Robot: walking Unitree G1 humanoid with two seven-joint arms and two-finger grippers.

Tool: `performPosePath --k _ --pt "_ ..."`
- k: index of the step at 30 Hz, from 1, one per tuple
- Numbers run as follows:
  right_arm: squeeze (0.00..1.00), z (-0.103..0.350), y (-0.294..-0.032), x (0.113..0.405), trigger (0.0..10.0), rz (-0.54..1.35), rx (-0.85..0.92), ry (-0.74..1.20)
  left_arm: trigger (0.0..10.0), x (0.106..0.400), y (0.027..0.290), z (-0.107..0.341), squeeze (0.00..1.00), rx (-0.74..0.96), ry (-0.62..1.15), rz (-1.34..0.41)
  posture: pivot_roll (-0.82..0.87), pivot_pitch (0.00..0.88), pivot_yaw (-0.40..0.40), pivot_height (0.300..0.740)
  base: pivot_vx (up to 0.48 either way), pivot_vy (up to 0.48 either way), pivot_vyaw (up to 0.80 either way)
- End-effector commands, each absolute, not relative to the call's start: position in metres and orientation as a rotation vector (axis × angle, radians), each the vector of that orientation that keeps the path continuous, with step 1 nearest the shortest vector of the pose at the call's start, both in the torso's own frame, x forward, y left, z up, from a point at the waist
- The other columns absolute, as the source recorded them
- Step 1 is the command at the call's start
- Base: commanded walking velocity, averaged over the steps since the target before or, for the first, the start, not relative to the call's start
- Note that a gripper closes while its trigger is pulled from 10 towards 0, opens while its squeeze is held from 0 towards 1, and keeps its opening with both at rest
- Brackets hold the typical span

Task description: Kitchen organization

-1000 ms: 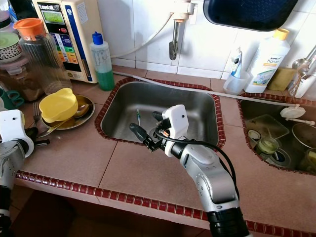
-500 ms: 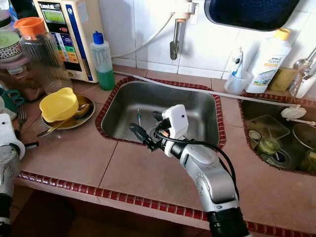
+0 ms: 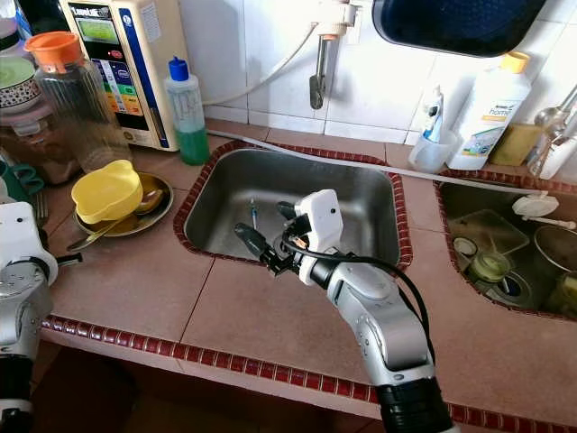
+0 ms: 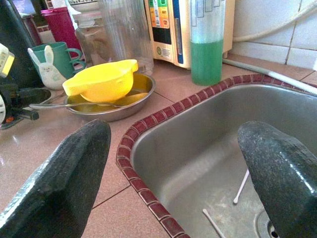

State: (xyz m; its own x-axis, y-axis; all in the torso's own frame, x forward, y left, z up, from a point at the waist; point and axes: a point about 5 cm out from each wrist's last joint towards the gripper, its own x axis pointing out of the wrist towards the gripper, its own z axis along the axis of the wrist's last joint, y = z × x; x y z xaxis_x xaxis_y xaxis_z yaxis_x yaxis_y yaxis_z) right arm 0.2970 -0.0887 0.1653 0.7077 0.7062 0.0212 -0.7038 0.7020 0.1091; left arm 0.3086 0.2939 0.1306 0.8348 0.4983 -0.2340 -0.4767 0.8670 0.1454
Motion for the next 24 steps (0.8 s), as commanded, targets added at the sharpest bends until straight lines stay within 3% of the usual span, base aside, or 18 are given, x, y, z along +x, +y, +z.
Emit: performPosePath --k 1,24 --pt "0.00 0.169 -0.089 0.299 10.0 0.774 0.101 0.007 10.0 0.310 0.295 0.137 1.00 0.059 0.233 0.513 0.10 0.027 0.013 0.740 0.000 0.000 0.00" --pt "0.00 0.170 -0.089 0.299 10.0 0.777 0.098 0.006 10.0 0.306 0.296 0.124 1.00 0.055 0.279 0.556 0.10 0.025 0.016 0.740 0.000 0.000 0.00"
